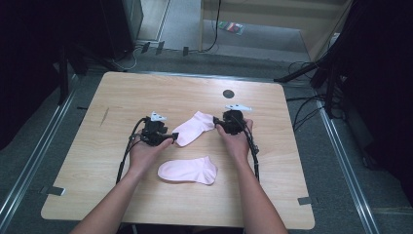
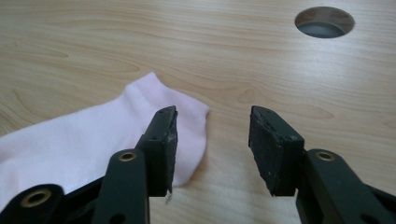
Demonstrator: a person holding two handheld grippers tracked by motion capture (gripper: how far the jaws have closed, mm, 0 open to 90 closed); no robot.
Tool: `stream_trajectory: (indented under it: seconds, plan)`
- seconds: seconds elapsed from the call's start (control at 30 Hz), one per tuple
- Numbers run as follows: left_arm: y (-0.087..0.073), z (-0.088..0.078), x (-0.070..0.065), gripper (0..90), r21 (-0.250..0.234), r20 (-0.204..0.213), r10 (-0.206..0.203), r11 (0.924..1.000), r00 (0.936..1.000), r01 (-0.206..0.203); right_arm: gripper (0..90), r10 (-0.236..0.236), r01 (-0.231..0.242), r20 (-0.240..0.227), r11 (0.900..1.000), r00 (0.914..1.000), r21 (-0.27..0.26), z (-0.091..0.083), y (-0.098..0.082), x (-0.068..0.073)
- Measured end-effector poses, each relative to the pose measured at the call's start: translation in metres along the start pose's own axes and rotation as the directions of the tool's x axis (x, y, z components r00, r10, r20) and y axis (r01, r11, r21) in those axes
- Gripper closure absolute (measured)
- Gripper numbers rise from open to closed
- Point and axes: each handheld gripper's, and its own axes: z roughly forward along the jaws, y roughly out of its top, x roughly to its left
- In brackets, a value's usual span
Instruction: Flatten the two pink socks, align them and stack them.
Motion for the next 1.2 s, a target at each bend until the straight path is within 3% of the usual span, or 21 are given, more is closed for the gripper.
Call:
stream_trajectory:
  seconds: [0.1, 0.27, 0.33, 0.47, 0.6, 0.7, 0.77, 0.93, 1.0, 1.1, 1.2]
  plan:
    - [0.000, 0.002, 0.000, 47.8, 0.023, -0.010, -0.016, 0.9996, 0.9998, 0.016, 49.7, 0.005, -0.005, -0.021, 1.000, 0.9998, 0.009, 0.009, 0.004, 0.002]
    - [0.000, 0.005, -0.001, 52.8, 0.041, -0.019, -0.027, 0.9988, 0.9995, 0.027, 49.0, -0.063, 0.063, -0.019, 0.998, 0.9979, 0.011, 0.025, 0.012, 0.014]
    - [0.000, 0.006, -0.002, 56.7, 0.048, -0.024, -0.021, 0.9986, 0.9995, 0.022, 49.4, -0.080, 0.081, -0.034, 0.996, 0.9962, 0.030, 0.033, 0.014, 0.017]
    - [0.000, 0.010, -0.004, 68.4, 0.078, -0.023, -0.005, 0.9969, 0.9997, 0.006, 52.7, -0.121, 0.123, -0.023, 0.990, 0.9924, 0.074, 0.042, 0.012, 0.021]
    - [0.000, 0.010, -0.003, 80.6, 0.095, -0.013, -0.003, 0.9955, 0.9999, 0.005, 61.3, -0.148, 0.149, -0.024, 0.985, 0.9887, 0.088, 0.046, 0.009, 0.021]
    - [0.000, 0.010, 0.000, 89.0, 0.096, 0.007, -0.017, 0.9952, 0.9998, 0.016, 76.0, -0.150, 0.151, -0.019, 0.982, 0.9885, 0.109, 0.042, 0.009, 0.021]
    - [0.000, 0.008, 0.003, 90.0, 0.101, 0.015, -0.004, 0.9949, 0.9999, 0.002, 83.4, -0.143, 0.147, -0.041, 0.981, 0.9888, 0.124, 0.039, 0.009, 0.020]
    - [-0.003, 0.000, 0.009, 90.0, 0.075, 0.016, 0.007, 0.9971, 0.9998, -0.009, 85.6, -0.095, 0.104, -0.069, 0.982, 0.9932, 0.158, 0.023, 0.009, 0.016]
    - [-0.003, -0.009, 0.016, 90.0, 0.039, 0.022, 0.001, 0.9992, 0.9998, -0.002, 85.6, -0.105, 0.116, -0.073, 0.981, 0.9918, 0.153, 0.015, 0.008, 0.014]
    - [-0.003, -0.021, 0.019, 90.0, 0.004, 0.022, 0.028, 0.9996, 0.9994, -0.028, 85.9, -0.124, 0.134, -0.084, 0.983, 0.9888, 0.123, -0.001, 0.006, 0.015]
    - [-0.004, -0.034, 0.018, 90.0, -0.036, 0.043, 0.033, 0.9988, 0.9985, -0.032, 86.2, -0.097, 0.105, -0.094, 0.991, 0.9909, 0.086, -0.020, 0.005, 0.021]
